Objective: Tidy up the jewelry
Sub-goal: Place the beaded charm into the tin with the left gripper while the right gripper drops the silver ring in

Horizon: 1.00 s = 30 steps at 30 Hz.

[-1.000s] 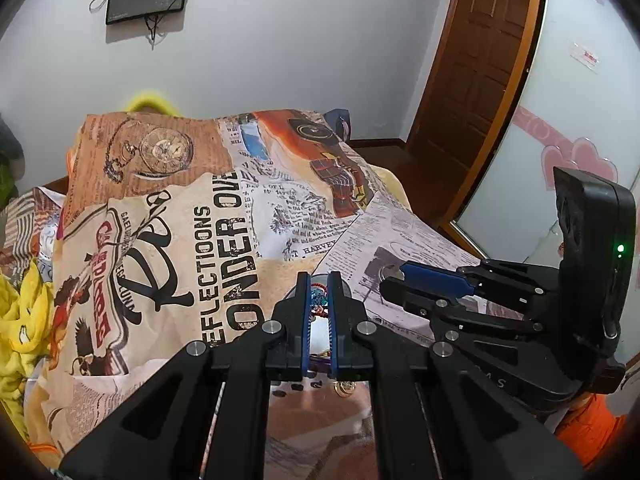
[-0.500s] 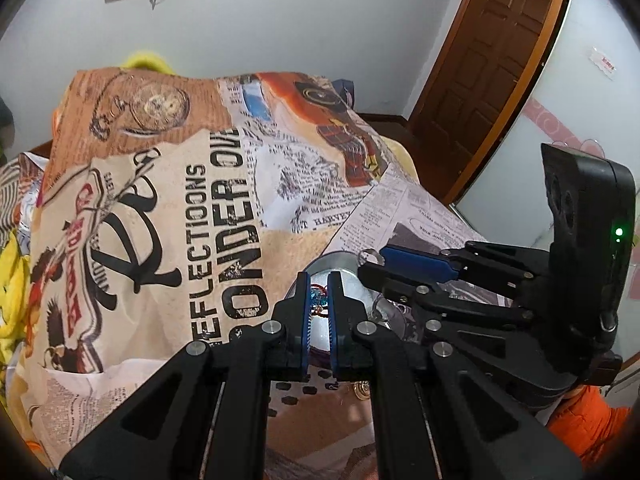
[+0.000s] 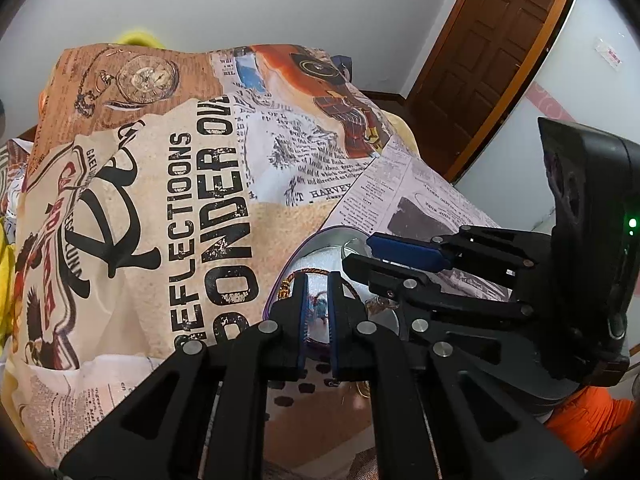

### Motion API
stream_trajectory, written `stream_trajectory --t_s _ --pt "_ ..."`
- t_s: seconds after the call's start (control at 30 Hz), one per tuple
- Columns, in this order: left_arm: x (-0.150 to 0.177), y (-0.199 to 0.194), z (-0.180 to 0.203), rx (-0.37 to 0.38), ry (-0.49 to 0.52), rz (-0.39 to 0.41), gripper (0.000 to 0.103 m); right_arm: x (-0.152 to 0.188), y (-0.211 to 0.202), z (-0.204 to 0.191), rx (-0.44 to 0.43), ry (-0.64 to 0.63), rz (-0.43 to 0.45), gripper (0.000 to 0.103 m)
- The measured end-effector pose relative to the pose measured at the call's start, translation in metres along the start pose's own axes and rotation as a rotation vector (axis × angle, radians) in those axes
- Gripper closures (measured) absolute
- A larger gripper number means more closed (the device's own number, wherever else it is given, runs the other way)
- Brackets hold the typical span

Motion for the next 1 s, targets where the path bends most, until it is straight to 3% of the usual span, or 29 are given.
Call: stream_trajectory --t_s 0.33,0.5,0.67,1.0 --pt "-0.001 -0.008 -0.001 -0.026 0.004 0.007 0.097 -0.001 -0.003 -0.001 0.005 -0.008 -0.007 0.084" --pt "-0.002 -0.017 -0.002 -0.045 0.004 0.016 0.097 -0.004 -0.014 -0.002 0.015 -0.014 0.010 0.075" --pt "-0.002 -0.029 0.001 -0.069 0.017 0.026 0.096 -0.007 -0.027 -0.001 0.028 -0.018 0.031 0.075" --pt "0.003 -0.047 0.009 -0.121 0.054 0.029 0.082 -0.006 -0.059 0.013 0.088 -0.006 0.082 0.074"
Point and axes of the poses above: each gripper's, at about its wrist camera, not at the fingertips, and y roughly the way its jaws point, z to its right, x to its underside, the point moved 7 cm from there along y, roughly the way its jaws point, and after that the axes turned 2 degrees about z, right-handed, at the moved point
